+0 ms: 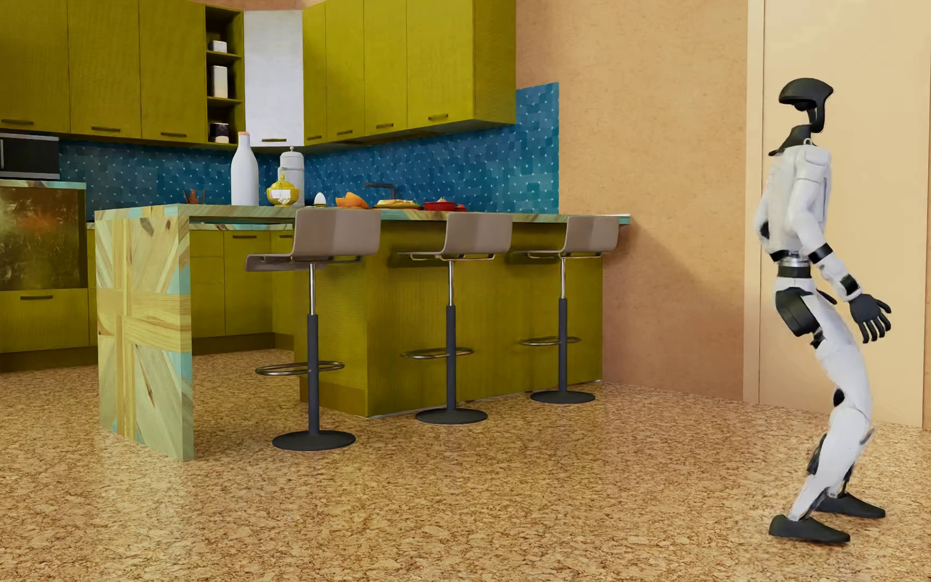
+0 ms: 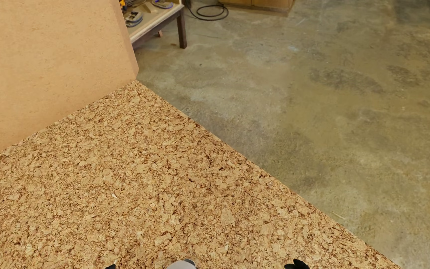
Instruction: Do a 180
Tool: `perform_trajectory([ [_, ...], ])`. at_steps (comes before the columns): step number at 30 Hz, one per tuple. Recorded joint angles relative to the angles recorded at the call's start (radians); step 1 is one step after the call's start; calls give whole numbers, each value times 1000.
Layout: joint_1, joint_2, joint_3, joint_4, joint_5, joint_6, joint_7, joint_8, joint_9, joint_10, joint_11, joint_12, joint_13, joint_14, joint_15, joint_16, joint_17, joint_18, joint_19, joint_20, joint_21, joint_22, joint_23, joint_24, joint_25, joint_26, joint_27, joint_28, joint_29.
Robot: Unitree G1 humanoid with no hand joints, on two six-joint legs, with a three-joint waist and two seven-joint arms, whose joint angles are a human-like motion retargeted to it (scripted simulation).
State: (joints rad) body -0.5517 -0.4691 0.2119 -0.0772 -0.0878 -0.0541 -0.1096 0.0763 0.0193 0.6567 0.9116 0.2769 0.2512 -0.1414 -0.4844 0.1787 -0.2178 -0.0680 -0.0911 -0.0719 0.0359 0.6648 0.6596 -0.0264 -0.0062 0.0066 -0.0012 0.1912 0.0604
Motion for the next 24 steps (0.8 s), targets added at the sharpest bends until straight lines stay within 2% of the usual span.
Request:
perform_trajectory([
  [1, -15, 55, 36, 46, -13, 23, 37, -49, -7, 50, -78, -4, 25, -106, 40, -16, -24, -18, 173, -16, -35, -21, 41, -10, 26, 5, -23, -2, -4],
  [2, -48, 86, 51, 96, -22, 45, 97, -104, -13, 190, -109, -2, 28, -225, 49, -13, -34, -38, 147, 7, -38, -48, 12, -16, 40, 10, -26, -17, -15],
  [3, -53, 103, 50, 113, -37, 59, 129, -136, -29, 291, -124, 8, 28, -296, 48, 2, -38, -59, 147, 35, -24, -56, -18, -11, 36, 6, -33, -42, -20],
  [4, -16, 133, 38, 127, -48, 84, 136, -173, -32, 330, -126, -3, 22, -314, 38, 14, -6, -82, 148, 48, -5, -48, -36, 1, 20, 16, -41, -66, -28],
  [5, 26, 122, 1, 143, -63, 106, 135, -199, -33, 272, -66, -27, 5, -310, 18, 23, 26, -100, 151, 39, 24, -17, -80, 13, -1, 26, -44, -83, -25],
  [6, 48, 89, -54, 135, -78, 105, 136, -178, -21, 204, 38, -26, -15, -205, 6, 39, 70, -79, 143, 33, 52, 4, -83, 17, -24, 23, -49, -92, -9],
  [7, 43, 57, -85, 118, -61, 108, 121, -130, -14, 211, 113, -18, -29, -201, 36, 36, 50, 18, 160, 36, 113, 17, -64, 11, -40, 11, -43, -84, 11],
  [8, 25, 22, -82, 84, -36, 88, 94, -68, -28, 193, 147, -18, -3, -181, 55, 35, 40, 52, 104, 22, 92, 16, -35, 2, -42, 6, -35, -67, 34],
  [9, 25, 63, -40, 48, -16, 51, 70, -1, -36, 150, 24, -15, 33, -165, -36, 25, 25, 6, 21, 23, 50, -9, 10, -7, -24, 6, -19, -47, 48],
  [10, 23, 115, 15, 73, -30, 67, 74, -40, -35, 192, -63, -17, 41, -246, -19, -16, 0, -13, 203, 39, -6, -16, 30, -11, 3, 12, 15, -31, 41],
  [11, 21, 149, 32, 102, -47, 81, 101, -96, -27, 267, -96, -20, 28, -301, -8, -34, -18, -33, 189, 41, -12, -34, 7, -9, 28, 35, 54, -27, 17],
  [12, 33, 161, 33, 124, -60, 81, 128, -123, -29, 300, -106, 1, -5, -330, -12, -13, -8, -52, 192, 23, 2, -51, -4, -2, 40, 48, 78, -40, -12],
  [13, 59, 161, 2, 152, -70, 89, 139, -149, -17, 274, -64, 2, -53, -320, -15, 16, 37, -68, 195, 34, 40, -23, -15, 12, 34, 52, 87, -59, -41],
  [14, 71, 117, -30, 164, -79, 105, 138, -160, 8, 247, 62, -26, -97, -264, 27, 17, 62, -52, 158, 65, 93, 34, -51, 25, 22, 49, 91, -70, -59],
  [15, 47, 12, -63, 131, -75, 90, 120, -116, 7, 243, 218, -26, -86, -250, 147, 49, 89, 60, 102, 59, 105, 67, -96, 32, 12, 25, 76, -69, -56],
  [16, 49, -42, -73, 106, -49, 65, 97, -60, 0, 210, 238, -16, -26, -228, 185, 66, 70, 47, 58, 49, 97, 51, -76, 29, 15, 7, 39, -55, -24],
  [17, 57, -72, -81, 85, -28, 40, 72, -26, -5, 165, 174, -17, 18, -200, 119, 66, 41, 25, 43, 33, 56, 40, -37, 18, 24, -4, 9, -36, 14],
  [18, 69, -79, -83, 68, -7, 14, 44, -13, 1, 120, 76, -28, 30, -171, 31, 55, 9, 32, 31, 14, 7, 24, -2, 1, 37, -1, -4, -14, 40],
  [19, 82, -52, -64, 53, 6, -17, 21, -3, 8, 78, -49, -35, 25, -147, -14, 29, -10, 22, 45, 14, -6, 13, 7, -17, 52, 0, 1, 4, 39],
  [20, 92, -2, -45, 56, 13, -25, 4, -1, 20, 60, -137, -29, -3, -132, 83, -22, -15, 11, 197, 13, 1, -5, 17, -33, 63, 6, 12, 20, 18],
  [21, 73, 24, -21, 93, 15, -6, 22, -43, 21, 104, -181, -18, -46, -163, 184, -54, -14, -1, 176, 4, 7, 2, 9, -41, 67, 13, 25, 21, -11],
  [22, 64, 38, -2, 125, 2, 18, 61, -90, 18, 147, -173, -17, -66, -217, 169, -35, -8, -16, 174, 5, 15, -6, -21, -40, 63, 31, 31, -3, -32],
  [24, 62, 64, 1, 144, -38, 53, 87, -145, 1, 157, -144, -3, -83, -187, 129, 22, 35, -1, 182, 27, 25, 13, -53, 2, 23, 49, 14, -75, -44],
])
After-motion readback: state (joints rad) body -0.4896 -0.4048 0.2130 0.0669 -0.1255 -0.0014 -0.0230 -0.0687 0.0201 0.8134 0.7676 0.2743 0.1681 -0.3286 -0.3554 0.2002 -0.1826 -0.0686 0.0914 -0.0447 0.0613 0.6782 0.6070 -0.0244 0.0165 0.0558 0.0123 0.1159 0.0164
